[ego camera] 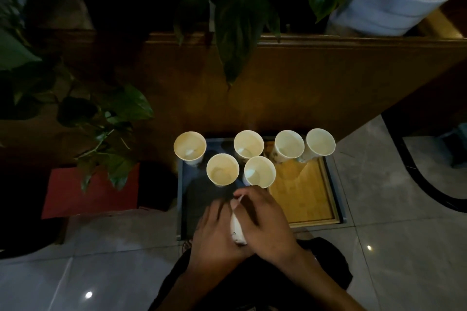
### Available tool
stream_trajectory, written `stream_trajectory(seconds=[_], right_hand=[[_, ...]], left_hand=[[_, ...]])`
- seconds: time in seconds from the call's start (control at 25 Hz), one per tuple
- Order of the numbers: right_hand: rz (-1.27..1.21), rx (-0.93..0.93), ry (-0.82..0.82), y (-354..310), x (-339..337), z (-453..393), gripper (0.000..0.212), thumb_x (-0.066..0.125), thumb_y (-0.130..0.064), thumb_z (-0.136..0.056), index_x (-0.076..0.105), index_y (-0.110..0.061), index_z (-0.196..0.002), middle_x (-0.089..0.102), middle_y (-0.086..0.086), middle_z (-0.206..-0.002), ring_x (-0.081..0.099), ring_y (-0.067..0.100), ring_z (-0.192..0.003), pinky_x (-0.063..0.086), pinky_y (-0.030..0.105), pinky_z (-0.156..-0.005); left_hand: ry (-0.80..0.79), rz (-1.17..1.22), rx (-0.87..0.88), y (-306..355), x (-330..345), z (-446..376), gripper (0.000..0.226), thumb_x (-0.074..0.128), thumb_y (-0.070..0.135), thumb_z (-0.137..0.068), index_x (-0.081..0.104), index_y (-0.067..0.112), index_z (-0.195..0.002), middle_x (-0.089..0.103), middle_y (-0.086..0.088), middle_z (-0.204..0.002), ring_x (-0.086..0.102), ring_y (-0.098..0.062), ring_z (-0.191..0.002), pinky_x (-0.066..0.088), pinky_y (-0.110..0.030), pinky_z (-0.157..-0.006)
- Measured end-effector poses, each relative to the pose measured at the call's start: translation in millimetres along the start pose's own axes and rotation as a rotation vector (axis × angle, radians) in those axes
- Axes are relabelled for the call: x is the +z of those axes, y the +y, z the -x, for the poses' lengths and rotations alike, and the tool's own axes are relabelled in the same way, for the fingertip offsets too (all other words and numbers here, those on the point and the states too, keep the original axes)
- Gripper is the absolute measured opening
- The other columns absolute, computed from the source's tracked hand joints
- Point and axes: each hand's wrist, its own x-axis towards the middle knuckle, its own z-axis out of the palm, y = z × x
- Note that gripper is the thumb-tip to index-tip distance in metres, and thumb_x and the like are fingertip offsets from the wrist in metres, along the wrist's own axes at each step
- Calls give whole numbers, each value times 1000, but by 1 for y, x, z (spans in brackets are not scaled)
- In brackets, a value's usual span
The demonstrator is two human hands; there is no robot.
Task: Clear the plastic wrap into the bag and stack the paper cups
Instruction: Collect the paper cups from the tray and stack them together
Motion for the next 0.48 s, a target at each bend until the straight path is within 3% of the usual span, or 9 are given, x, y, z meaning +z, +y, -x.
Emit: stream_trajectory(seconds=[0.08, 0.2, 0.32, 0.4, 0.48], right_hand=[[171, -47, 1, 8, 20, -6, 41, 43, -62, -91, 50, -41, -125, 58, -16, -124, 51, 3, -117, 45, 27, -101], [422, -153, 64, 23, 45, -13, 37, 44, -59, -93, 54, -35, -119, 61, -9, -118, 54, 13, -112, 50, 35, -93], [551, -177, 107, 32, 61, -22, 31, 47, -54, -92, 57, -31, -109, 61, -4, -110, 55, 17, -104, 49, 37, -85], [629, -168, 96, 36, 70, -24, 31, 45, -51, -93, 58, -27, -107, 60, 2, -108, 55, 21, -101, 48, 40, -83], [696, -156, 99, 42, 75, -24, 33, 44, -48, -94, 60, -22, -107, 61, 8, -108, 57, 26, -97, 47, 42, -79]], left_hand=[[-45, -10, -75, -15, 12, -4, 78, 60, 68, -72, 44, 29, -137, 51, 9, -122, 52, -9, -110, 40, -25, -90], [-160, 52, -152, -32, 33, -10, 63, 65, 40, -90, 45, 15, -144, 55, -8, -139, 53, -20, -126, 30, -22, -100], [-297, 53, -221, -42, 45, -17, 55, 56, 30, -100, 37, 11, -147, 43, -7, -151, 40, -16, -138, 22, -21, -112], [-295, 164, -235, -46, 55, -19, 54, 61, 18, -97, 40, 2, -144, 43, -15, -150, 40, -25, -139, 26, -29, -116], [-284, 242, -285, -46, 62, -22, 47, 60, 11, -98, 44, -3, -140, 46, -19, -146, 41, -30, -138, 31, -17, -110]])
